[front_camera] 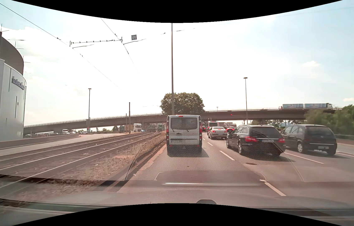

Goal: Follow the waypoints while adhering to traffic rules and regulations

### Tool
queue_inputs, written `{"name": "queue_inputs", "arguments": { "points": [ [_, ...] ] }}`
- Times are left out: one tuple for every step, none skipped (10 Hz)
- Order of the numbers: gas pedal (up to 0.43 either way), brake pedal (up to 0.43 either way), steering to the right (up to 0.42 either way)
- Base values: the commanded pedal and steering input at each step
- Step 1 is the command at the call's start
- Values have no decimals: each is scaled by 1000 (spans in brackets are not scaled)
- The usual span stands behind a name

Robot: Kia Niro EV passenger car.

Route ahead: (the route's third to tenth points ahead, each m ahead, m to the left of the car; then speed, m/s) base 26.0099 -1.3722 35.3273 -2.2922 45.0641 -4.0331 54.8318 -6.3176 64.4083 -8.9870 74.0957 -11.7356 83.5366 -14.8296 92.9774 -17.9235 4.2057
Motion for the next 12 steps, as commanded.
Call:
{"name": "queue_inputs", "arguments": {
  "points": [
    [0, 0, -4],
    [0, 0, -4],
    [0, 0, -4],
    [0, 0, -5],
    [0, 0, -5],
    [0, 0, -5],
    [0, 0, -4],
    [0, 0, -4],
    [0, 0, -5],
    [0, 0, -5],
    [0, 0, -5],
    [0, 0, -5]
  ]
}}
